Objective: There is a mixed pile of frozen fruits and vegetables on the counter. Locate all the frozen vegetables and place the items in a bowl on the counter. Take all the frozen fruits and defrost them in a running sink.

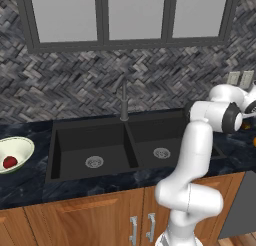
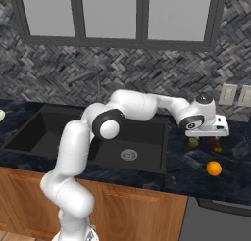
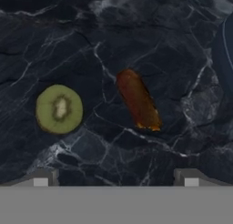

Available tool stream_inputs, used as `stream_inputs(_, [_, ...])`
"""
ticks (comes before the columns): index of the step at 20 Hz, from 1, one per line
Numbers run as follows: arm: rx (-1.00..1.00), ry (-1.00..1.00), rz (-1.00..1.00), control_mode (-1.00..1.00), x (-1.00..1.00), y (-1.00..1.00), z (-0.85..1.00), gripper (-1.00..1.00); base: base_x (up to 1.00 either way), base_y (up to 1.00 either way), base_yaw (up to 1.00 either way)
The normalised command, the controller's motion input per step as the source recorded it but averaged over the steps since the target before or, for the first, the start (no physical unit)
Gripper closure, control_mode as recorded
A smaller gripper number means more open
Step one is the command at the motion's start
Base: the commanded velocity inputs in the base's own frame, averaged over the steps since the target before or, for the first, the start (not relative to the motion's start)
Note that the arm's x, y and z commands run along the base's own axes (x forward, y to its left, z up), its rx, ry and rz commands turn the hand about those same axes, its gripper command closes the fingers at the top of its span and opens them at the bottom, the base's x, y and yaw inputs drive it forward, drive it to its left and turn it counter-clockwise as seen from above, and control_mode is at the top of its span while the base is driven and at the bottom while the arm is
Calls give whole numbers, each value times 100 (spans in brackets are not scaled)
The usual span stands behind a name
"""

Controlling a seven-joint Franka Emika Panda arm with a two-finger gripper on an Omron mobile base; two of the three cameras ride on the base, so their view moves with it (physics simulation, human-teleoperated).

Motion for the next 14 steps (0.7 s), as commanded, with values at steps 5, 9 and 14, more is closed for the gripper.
stream_inputs(5, [0,3,0,-100,24,-13,-17,-100,0,0,0])
stream_inputs(9, [0,2,0,-100,20,-15,-14,-100,0,0,0])
stream_inputs(14, [0,1,0,-100,16,-16,-13,-100,0,0,0])
